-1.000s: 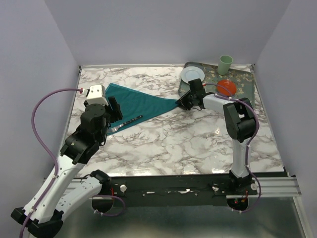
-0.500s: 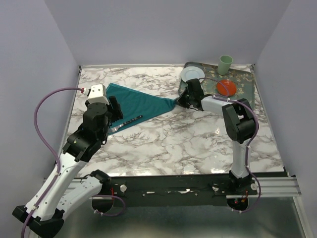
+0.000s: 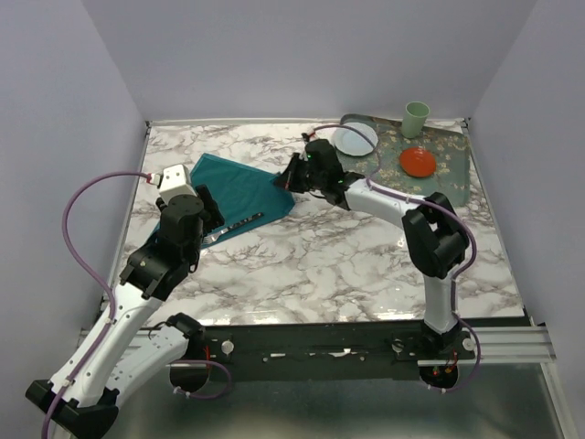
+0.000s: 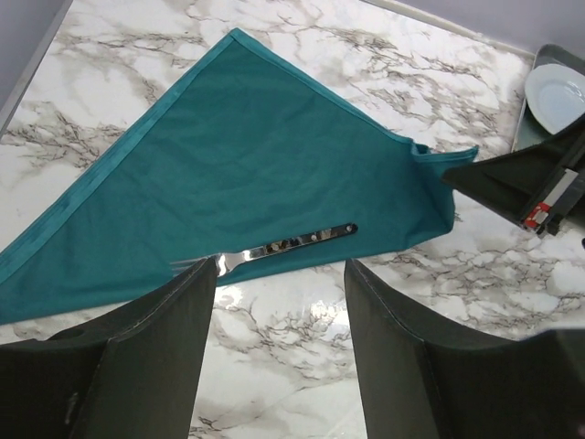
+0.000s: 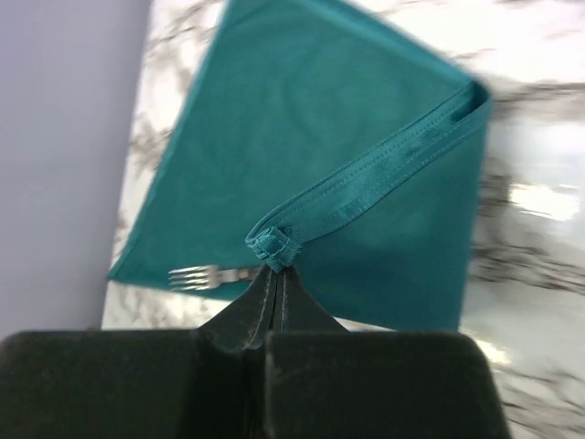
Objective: Fold the napkin, place the utensils inside, and roll it up
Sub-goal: Fold the napkin
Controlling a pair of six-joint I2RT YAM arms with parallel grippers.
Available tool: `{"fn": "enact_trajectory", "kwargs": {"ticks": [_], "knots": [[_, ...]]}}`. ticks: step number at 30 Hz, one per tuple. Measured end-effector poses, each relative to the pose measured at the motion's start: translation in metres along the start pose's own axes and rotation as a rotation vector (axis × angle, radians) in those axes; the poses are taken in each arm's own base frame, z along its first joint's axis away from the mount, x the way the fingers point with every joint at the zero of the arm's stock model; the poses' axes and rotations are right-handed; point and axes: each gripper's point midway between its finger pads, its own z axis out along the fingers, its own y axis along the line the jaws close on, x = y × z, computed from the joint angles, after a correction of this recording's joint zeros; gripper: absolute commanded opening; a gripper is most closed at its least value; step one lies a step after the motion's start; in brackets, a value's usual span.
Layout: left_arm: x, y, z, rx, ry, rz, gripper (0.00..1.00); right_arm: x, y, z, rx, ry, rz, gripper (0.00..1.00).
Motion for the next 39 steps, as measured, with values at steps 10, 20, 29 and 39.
{"fn": "enact_trajectory", "kwargs": {"ticks": [10,20,29,39], "knots": [[0.0,-0.001,-0.004,0.02,0.003,-0.009,0.62,0.042,0.132,0.029,-0.262,0.056,-0.098,0.01],[-0.006,0.002,-0.012,0.035,-0.019,-0.007,0.63,0.091,0.138,0.057,-0.281,0.149,-0.099,0.01],[-0.005,0.003,-0.013,0.037,-0.022,-0.003,0.63,0.112,0.149,0.072,-0.321,0.199,-0.065,0.01],[-0.004,0.005,-0.015,0.038,-0.022,-0.003,0.64,0.135,0.142,0.085,-0.323,0.254,-0.02,0.01]]}}
